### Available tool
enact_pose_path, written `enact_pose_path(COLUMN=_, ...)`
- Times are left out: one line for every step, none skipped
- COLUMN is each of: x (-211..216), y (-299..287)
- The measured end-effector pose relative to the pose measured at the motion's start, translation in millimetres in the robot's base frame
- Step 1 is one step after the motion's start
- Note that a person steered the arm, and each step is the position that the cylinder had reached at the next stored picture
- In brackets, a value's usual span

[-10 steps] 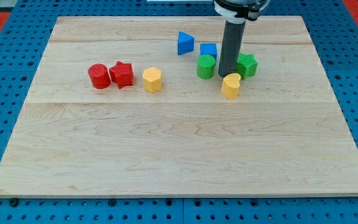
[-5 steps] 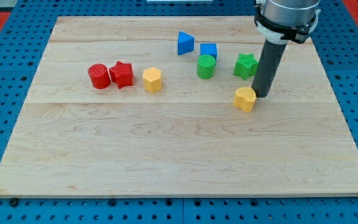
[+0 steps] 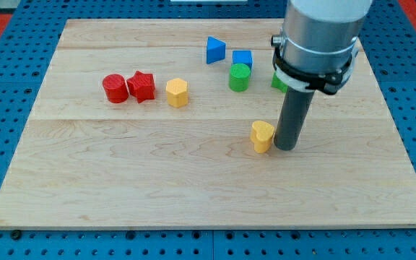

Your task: Slide the yellow heart close to the green circle

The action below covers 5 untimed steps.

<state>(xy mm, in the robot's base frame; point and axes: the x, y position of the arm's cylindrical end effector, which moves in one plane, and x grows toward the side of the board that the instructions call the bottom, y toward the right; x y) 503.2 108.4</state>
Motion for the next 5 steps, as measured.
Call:
enact_pose_path(x=10, y=-18)
enact_pose_path(x=4, y=-36)
enact_pose_path(x=-12, y=-49)
enact_pose_path(x=-26, y=-62)
enact_pose_path(x=-40, y=-74)
